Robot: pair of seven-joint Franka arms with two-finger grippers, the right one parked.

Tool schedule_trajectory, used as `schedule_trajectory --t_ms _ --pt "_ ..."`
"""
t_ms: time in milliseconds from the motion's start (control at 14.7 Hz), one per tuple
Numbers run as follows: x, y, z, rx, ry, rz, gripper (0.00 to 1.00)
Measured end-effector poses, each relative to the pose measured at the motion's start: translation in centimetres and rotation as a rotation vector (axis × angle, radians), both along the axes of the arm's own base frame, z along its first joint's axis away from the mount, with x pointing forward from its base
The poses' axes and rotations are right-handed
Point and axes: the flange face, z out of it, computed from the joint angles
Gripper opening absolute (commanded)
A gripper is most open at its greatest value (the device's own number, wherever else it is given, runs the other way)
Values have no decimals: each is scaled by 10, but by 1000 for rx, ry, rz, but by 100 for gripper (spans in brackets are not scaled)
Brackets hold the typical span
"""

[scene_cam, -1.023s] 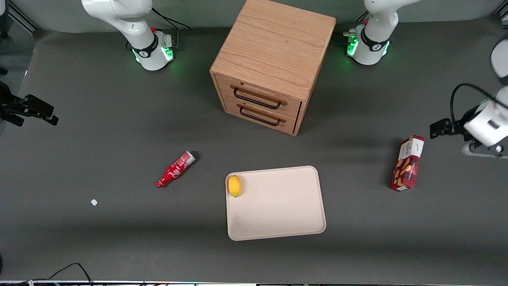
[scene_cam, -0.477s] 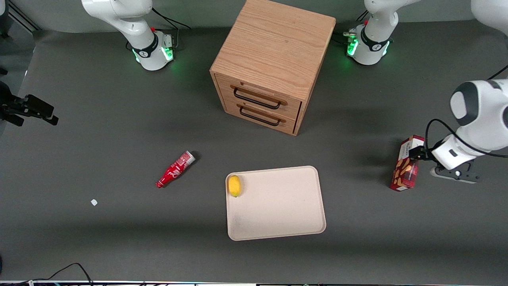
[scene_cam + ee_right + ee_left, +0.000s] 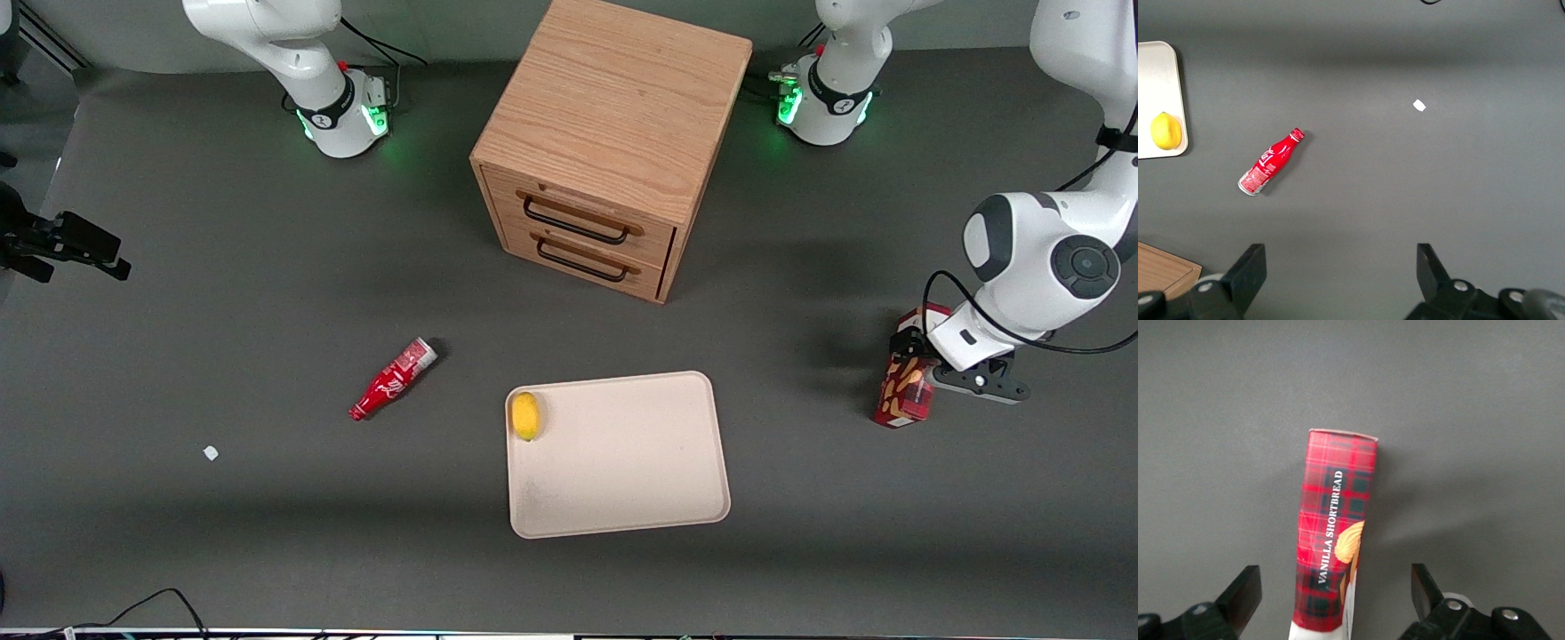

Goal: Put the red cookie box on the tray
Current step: 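Lower the left gripper around the cookie box and close it, then lift the cookie box upright with the left gripper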

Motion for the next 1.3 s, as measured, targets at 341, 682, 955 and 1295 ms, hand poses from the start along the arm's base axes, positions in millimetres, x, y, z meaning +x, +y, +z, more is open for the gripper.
schedule_trajectory --t_ms 341,682,955,1295 --pt "-5 5 -37 -17 -1 5 82" --pt "-6 7 -42 -16 6 6 0" --pt "-6 7 -42 -15 8 5 0" --pt "-6 7 -41 -14 9 6 0"
